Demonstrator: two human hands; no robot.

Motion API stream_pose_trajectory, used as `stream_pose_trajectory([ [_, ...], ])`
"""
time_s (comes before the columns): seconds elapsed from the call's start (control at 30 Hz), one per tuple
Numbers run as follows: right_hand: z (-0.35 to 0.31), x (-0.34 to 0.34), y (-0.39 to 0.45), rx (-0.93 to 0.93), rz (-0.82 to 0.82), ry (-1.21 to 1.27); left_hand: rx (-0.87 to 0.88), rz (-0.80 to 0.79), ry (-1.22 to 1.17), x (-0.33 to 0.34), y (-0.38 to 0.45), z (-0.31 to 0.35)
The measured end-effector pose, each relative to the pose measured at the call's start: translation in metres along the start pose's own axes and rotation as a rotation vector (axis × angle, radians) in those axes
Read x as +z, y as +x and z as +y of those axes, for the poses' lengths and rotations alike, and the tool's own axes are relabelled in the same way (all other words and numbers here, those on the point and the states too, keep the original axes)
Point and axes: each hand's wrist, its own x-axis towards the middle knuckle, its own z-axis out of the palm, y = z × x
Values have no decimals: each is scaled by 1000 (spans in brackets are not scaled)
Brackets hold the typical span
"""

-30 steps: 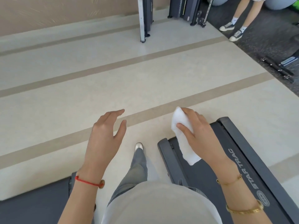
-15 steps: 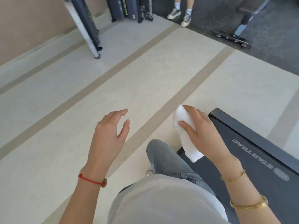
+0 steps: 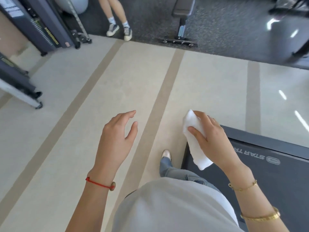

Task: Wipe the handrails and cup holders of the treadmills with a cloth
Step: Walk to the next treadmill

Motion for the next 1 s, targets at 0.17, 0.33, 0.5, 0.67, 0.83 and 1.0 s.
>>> stream_pose_trajectory([
  [0.17, 18, -23, 91, 89, 85, -13, 143, -38, -29, 18, 130, 14],
  [0.33, 29, -36, 169, 181, 151, -3, 224, -93, -63, 37, 233, 20],
  [0.5, 45, -41, 248, 273, 219, -4, 317, -179, -87, 67, 341, 23],
  [0.67, 65, -47, 323, 372, 329, 3, 445, -252, -95, 98, 453, 38],
  [0.83, 79, -55, 388, 513, 473, -2, 636, -397, -80, 130, 562, 71],
  [1.0, 93, -68, 423, 661, 568, -23, 793, -520, -98, 163, 633, 115],
])
